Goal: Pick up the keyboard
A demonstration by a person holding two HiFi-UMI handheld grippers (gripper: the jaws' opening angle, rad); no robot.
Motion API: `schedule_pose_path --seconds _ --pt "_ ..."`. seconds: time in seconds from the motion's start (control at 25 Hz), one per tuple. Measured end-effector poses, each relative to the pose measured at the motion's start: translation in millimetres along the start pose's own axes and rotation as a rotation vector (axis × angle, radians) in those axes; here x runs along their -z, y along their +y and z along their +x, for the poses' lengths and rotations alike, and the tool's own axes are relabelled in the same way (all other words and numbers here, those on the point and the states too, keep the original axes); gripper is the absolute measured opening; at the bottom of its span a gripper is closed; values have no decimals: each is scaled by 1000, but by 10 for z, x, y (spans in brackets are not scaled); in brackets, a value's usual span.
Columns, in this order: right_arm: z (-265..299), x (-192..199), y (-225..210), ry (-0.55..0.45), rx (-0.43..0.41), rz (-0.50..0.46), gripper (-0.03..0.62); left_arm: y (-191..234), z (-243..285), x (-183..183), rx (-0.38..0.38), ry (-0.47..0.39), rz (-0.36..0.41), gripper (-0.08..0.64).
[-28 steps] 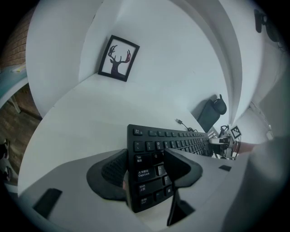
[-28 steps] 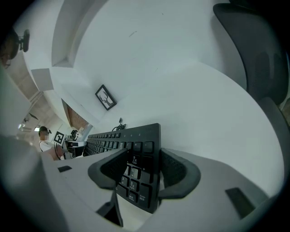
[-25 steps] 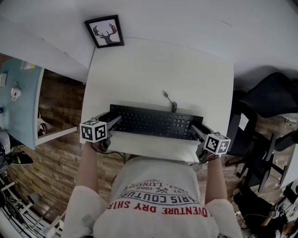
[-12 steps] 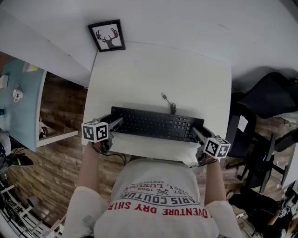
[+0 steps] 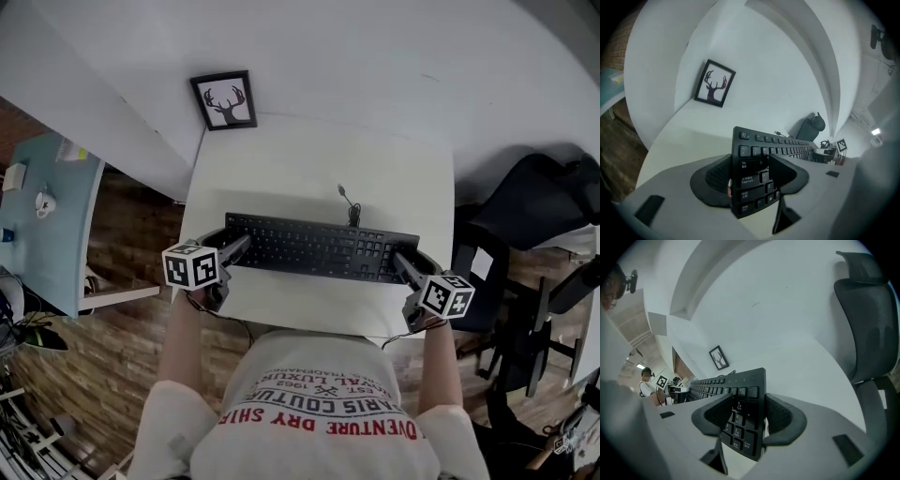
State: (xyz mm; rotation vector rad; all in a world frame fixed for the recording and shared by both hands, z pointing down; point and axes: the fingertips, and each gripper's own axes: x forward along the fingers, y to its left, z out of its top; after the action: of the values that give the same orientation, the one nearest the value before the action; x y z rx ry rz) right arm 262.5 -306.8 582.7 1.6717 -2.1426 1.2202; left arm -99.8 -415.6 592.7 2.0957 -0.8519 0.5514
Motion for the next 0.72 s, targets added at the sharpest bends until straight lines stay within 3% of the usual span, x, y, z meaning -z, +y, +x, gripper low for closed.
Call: schedule_pose_path --seconds 0.04,0.16,0.2,0.28,0.48,0.72 --pt "43 320 -85 48 5 29 232 82 51 318 -12 37 -26 256" --pt "-132 1884 -250 325 38 201 232 248 -60 1936 -69 281 -203 256" --pt "-103 2133 -311 371 43 230 232 312 -24 2187 -78 322 -233 256" --pt "98 2113 -417 368 40 225 232 440 143 2152 -79 312 -228 256" --pt "245 1500 -345 286 23 162 232 424 180 1522 -70 217 -167 256" --pt "284 1026 -254 206 12 132 232 360 172 929 -56 133 -84 256"
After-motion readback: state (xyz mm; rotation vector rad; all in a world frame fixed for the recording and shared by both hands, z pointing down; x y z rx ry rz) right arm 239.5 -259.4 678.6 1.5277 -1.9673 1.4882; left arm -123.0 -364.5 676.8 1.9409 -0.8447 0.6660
